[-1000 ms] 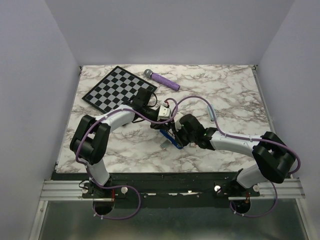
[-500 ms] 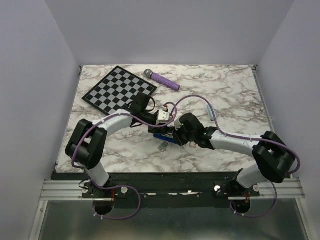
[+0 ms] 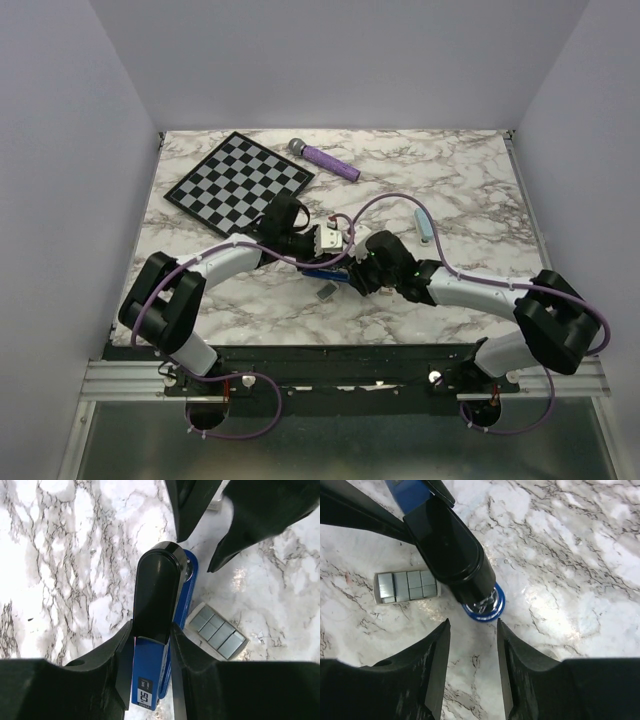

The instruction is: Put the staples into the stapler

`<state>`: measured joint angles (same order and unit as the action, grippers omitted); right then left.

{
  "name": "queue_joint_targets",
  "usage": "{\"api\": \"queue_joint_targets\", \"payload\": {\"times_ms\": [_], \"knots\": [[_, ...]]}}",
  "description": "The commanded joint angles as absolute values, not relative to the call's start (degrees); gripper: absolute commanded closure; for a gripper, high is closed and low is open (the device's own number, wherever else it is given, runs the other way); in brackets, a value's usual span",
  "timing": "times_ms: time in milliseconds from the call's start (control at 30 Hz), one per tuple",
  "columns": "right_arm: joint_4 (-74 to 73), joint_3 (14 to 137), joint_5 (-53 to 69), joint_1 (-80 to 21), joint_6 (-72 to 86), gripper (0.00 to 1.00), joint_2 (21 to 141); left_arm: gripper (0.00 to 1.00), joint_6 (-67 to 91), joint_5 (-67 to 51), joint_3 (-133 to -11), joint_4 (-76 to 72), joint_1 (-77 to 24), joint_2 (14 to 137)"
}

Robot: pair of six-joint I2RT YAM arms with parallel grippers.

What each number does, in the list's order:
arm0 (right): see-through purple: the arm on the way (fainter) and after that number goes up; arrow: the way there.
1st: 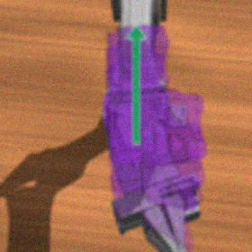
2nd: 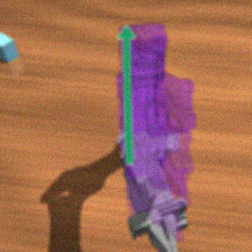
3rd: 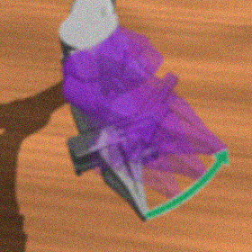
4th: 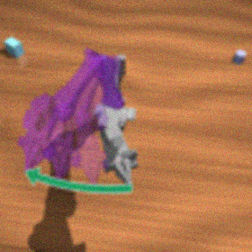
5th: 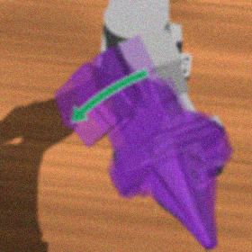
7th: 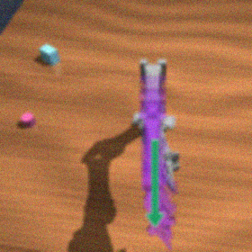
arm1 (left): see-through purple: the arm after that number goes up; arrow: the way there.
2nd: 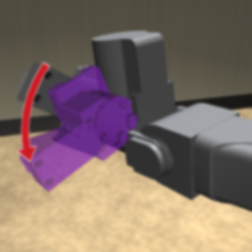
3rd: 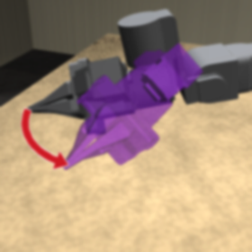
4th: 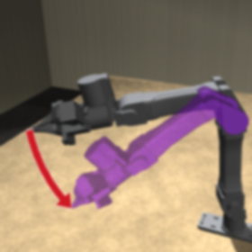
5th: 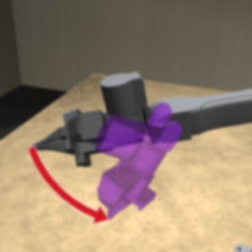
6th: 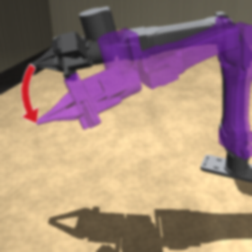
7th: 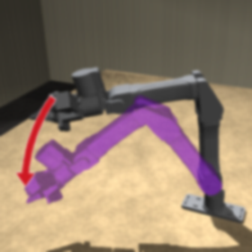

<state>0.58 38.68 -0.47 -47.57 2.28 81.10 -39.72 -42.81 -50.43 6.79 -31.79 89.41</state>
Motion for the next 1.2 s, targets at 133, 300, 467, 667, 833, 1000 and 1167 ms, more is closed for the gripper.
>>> {"api": "queue_joint_targets", "payload": {"times_ms": [133, 300, 467, 667, 833, 1000, 1167], "knots": [[5.97, 32.79, -9.57, -47.64, 7.91, 0.5, 72.35, 1.0, -36.21, -28.75, -48.16, -2.19, -35.5, 86.84], [7.64, 30.06, -13.79, -47.29, 10.02, 0.5, 68.38, 1.0, -35.59, -24.18, -49.65, -1.06, -37.09, 88.33], [7.73, 29.44, -14.94, -46.93, 11.07, 0.49, 67.59, 0.96, -36.65, -20.39, -52.82, 4.65, -38.93, 91.57], [7.65, 29.27, -15.47, -46.5, 10.81, 0.49, 66.71, 0.73, -36.39, -19.95, -54.32, 6.41, -39.29, 92.29], [6.77, 30.58, -14.33, -46.32, 9.76, 0.49, 67.06, 0.47, -34.81, -19.95, -53.62, 3.62, -39.29, 89.22], [4.66, 33.39, -12.48, -46.32, 7.3, 0.48, 67.59, 0.19, -31.82, -18.64, -51.86, 0.36, -38.94, 82.98], [0.19, 38.57, -7.74, -46.41, 1.6, 0.48, 69.78, 0.07, -24.89, -12.58, -50.19, -3.69, -38.15, 73.25]]}}
